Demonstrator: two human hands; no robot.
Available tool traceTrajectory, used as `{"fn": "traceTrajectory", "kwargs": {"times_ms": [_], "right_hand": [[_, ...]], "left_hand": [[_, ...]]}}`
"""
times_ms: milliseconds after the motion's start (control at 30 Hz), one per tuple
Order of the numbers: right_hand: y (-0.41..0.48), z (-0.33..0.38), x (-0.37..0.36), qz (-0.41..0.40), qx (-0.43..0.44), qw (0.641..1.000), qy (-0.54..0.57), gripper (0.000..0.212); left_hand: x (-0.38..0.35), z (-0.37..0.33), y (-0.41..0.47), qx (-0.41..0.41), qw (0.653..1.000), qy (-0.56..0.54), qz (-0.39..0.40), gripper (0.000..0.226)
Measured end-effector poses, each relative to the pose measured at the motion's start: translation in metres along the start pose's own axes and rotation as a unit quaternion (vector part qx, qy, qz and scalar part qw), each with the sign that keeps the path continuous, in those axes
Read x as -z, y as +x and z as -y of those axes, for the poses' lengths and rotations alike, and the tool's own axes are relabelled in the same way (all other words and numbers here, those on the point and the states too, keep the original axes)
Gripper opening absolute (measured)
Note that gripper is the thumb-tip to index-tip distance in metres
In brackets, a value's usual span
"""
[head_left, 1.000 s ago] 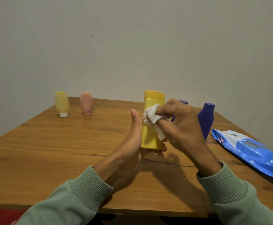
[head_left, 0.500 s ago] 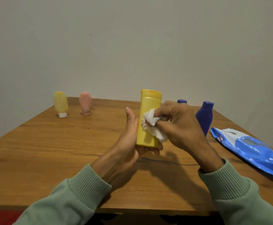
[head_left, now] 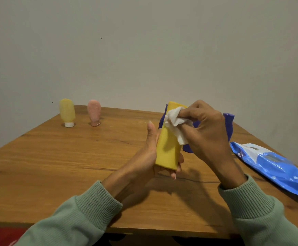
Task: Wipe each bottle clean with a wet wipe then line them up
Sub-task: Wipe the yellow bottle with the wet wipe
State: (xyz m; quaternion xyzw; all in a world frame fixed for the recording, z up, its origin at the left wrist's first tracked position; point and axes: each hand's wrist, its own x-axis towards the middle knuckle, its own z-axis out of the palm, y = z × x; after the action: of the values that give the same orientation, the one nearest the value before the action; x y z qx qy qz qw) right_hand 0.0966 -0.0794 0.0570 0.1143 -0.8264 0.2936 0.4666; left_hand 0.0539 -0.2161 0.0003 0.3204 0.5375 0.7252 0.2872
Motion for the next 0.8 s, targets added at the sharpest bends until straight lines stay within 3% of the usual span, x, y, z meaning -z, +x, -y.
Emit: {"fn": "traceTrajectory", "kwargs": {"times_ms": [300,467,567,800], "right_hand": [[-0.005,0.012,-0.006,0.196,0.004,0.981,-0.011,0.015],[0.001,0.001,0.003,0.067,-0.005,0.998,0.007,0.021],[0.003,-0.004,0.003,-0.014,-0.008,1.0,-0.014,0.014],[0.003,-0.004,0.0,-0.09,-0.003,0.996,-0.027,0.013]], "left_hand": [[0.004,-0.007,0.005,-0.036,0.992,-0.09,-0.083,0.076],[0.002,-0.003,0.002,-0.022,0.998,-0.048,-0.035,0.081],[0.0,0.0,-0.001,-0.011,0.999,-0.035,-0.006,0.08],[0.0,0.0,0.0,-0.013,1.0,-0.026,-0.012,0.081]]}}
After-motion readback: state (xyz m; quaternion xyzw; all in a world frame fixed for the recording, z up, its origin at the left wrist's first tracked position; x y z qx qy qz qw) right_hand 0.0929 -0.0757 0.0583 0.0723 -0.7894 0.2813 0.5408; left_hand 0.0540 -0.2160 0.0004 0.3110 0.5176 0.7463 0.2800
